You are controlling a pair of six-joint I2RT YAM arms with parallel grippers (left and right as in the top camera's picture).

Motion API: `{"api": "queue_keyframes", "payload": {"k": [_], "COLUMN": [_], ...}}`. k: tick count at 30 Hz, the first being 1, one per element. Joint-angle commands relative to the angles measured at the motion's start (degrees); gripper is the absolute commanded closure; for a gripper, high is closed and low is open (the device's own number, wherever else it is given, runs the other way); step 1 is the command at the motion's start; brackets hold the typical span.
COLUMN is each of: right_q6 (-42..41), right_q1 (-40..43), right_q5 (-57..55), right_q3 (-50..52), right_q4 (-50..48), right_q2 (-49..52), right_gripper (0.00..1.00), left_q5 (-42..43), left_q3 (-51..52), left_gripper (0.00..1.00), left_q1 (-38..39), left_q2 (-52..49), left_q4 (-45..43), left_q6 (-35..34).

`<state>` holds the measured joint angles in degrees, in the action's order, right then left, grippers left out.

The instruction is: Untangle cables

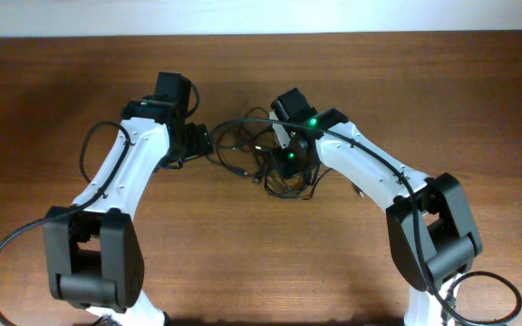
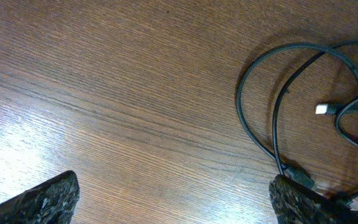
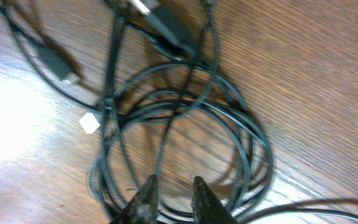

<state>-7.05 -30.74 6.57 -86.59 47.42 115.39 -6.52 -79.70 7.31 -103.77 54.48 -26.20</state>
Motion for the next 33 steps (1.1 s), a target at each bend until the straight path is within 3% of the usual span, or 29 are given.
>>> {"api": "queue_keyframes", "payload": {"k": [1, 5, 9, 21, 26, 33], "right_q6": [-2.5, -2.4, -2.5, -2.5, -2.5, -1.8], "right_q1": [1.0, 1.0, 1.2, 1.3, 2.3, 6.9], "right_q5": [-1.9, -1.7, -2.2, -15.0, -14.7, -9.5], "right_q3": [-0.7, -0.7, -0.2, 9.6, 10.4, 6.5], "right_q4": [1.3, 7.0, 13.3, 0.7, -2.8, 1.0], "right_q2": [-0.4, -0.4, -0.4, 0.3, 0.3, -0.6], "right_gripper": [0.58, 0.47, 0.46, 0.45, 0.39, 0.40], "left_q5": [-1.0, -1.0, -1.0, -1.0, -1.0, -1.0], "left_q3": [0.5, 0.5, 0.5, 0.5, 0.5, 0.5], "left_gripper": [0.01, 0.01, 0.01, 0.01, 0.01, 0.01], "left_q1": [-0.1, -0.1, -0.1, -0.1, -0.1, -0.1], "left_q2": [-0.3, -0.3, -0.3, -0.3, -0.3, -0.3], "left_q4": [0.1, 0.1, 0.1, 0.1, 0.1, 0.1], "left_q6": [0.1, 0.1, 0.1, 0.1, 0.1, 0.1]}}
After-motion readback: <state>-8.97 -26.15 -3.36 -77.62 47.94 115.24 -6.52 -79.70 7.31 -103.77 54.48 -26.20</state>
